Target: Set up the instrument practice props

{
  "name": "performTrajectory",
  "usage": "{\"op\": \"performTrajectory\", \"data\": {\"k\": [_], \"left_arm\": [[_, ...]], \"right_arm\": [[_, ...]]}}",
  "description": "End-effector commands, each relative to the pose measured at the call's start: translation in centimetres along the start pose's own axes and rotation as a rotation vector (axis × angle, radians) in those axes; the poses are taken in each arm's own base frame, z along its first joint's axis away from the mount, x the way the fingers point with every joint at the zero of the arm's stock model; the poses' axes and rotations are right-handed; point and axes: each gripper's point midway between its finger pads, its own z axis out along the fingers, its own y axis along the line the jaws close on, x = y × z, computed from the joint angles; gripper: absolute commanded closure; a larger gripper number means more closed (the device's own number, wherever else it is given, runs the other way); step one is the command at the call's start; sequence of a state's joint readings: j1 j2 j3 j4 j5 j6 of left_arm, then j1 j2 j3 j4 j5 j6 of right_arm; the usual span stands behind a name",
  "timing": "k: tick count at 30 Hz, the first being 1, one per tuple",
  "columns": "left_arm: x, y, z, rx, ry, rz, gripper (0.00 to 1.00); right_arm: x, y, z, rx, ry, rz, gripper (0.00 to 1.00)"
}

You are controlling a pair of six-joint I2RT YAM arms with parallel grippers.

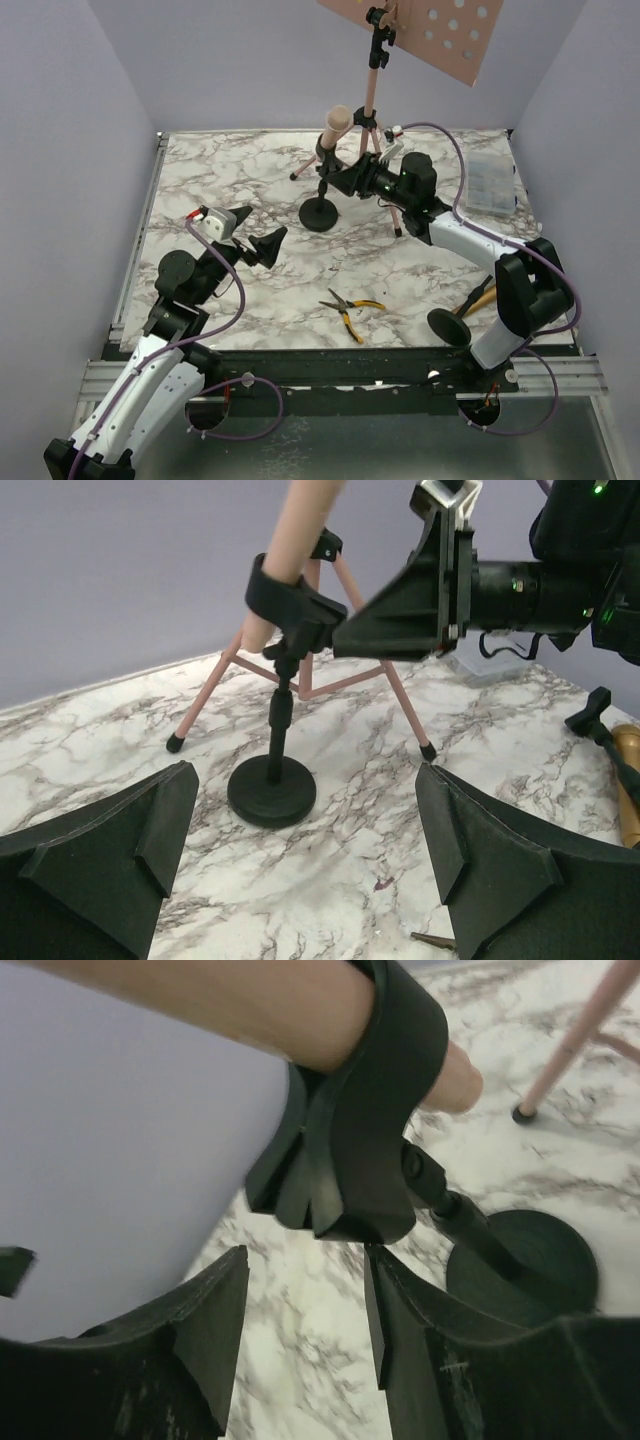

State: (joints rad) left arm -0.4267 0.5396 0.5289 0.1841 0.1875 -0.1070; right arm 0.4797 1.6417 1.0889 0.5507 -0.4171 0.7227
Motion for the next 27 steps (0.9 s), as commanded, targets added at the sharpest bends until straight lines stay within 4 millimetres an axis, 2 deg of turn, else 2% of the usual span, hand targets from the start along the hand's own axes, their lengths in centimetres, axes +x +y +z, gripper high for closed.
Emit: {"op": "performTrajectory", "data": {"k": [1,5,8,14,19,23,27], "left_arm": [[-1.6,-0.7,-0.1,0.036,-0.039,0.005,0.02],[-1.7,-0.4,-0.2,0.023,-0.042,0.009,0.02],[-1.6,-0.4,-0.1,0.023,-0.039,0.011,0.02],[-1.5,-0.4,-0.1,0.025,-0.034,0.007,0.02],[-1.5,-0.3,-0.2,0.017,-0.033,0.007,0.01],[-1.6,-0.1,-0.3,0.005,-0.027,-0.001,0.01],[-1.8,0.0,-0.4,-0.009,-0.029,-0.005,0.01]], "right_arm": [[5.2,-4.6,-1.4,0.113,0.152,-0.175,0.41],[7.7,-6.5,-2.3,0.168,0.178,-0.197,0.32],[8.4,-6.9,-2.5,0.166,0.169,-0.196,0.25],[9.8,-7.2,-1.1,0.147,0.187,-0.208,0.22],[10.9,-7.4,-1.4,0.169,0.215,-0.198,0.22],[10.7,-7.9,-2.9,0.23,0.228,-0.234,0.2],[9.0,-8.7,-6.1,0.347,0.174,-0.344,0.13]]}}
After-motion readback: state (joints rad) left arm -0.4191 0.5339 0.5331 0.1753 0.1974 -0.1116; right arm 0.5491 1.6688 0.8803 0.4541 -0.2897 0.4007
